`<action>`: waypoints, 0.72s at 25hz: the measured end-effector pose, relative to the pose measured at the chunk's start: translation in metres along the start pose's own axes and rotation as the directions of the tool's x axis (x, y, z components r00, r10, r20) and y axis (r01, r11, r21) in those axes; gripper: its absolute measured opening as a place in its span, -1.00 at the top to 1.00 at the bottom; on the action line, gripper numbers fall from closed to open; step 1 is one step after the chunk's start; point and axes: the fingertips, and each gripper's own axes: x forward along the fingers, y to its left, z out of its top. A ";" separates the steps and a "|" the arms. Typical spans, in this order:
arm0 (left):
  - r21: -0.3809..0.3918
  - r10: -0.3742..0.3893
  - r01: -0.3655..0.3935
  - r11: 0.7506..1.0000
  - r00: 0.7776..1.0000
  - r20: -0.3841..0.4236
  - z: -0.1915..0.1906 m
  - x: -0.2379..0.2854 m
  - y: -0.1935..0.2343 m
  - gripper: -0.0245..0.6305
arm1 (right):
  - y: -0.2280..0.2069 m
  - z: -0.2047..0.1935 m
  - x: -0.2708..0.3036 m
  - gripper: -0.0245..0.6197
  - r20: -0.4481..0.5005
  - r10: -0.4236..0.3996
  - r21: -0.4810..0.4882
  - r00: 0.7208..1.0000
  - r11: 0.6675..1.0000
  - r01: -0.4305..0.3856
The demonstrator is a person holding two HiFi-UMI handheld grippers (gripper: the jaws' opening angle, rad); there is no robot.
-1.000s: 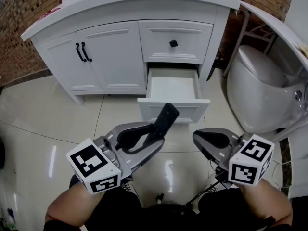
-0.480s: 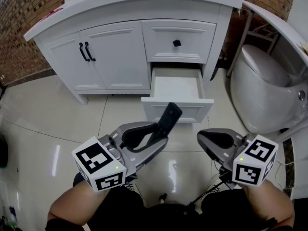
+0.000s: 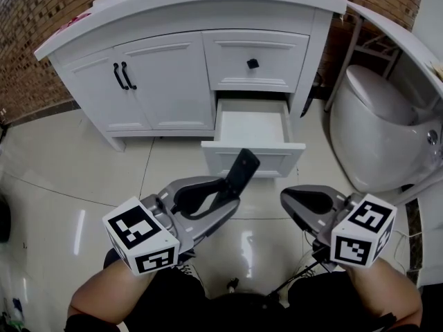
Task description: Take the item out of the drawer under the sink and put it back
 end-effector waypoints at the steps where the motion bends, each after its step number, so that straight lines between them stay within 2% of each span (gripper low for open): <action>1: 0.006 0.000 0.000 1.000 1.000 -0.001 0.000 0.000 0.000 0.41 | 0.000 0.000 0.000 0.91 0.000 0.000 -0.001 1.000 1.000 0.000; 7: 0.075 0.064 -0.066 0.995 0.998 0.024 0.014 -0.005 0.016 0.41 | 0.001 0.002 0.002 0.91 0.005 0.003 -0.002 1.000 1.000 -0.003; 11: 0.125 0.114 -0.120 0.985 0.992 0.052 0.039 -0.008 0.032 0.41 | 0.005 0.002 0.006 0.91 0.006 0.014 -0.002 1.000 1.000 -0.014; 14: 0.171 0.123 -0.130 0.977 0.991 0.053 0.060 -0.003 0.040 0.41 | 0.009 0.000 0.008 0.91 -0.002 0.028 -0.003 1.000 1.000 -0.028; 16: 0.217 0.133 -0.143 0.966 0.989 0.057 0.077 0.001 0.049 0.41 | 0.012 0.001 0.011 0.91 -0.007 0.040 -0.008 0.999 0.999 -0.040; 18: 0.290 0.158 -0.164 0.943 0.986 0.044 0.092 0.012 0.063 0.41 | 0.014 0.001 0.013 0.92 -0.011 0.050 -0.014 0.999 0.999 -0.050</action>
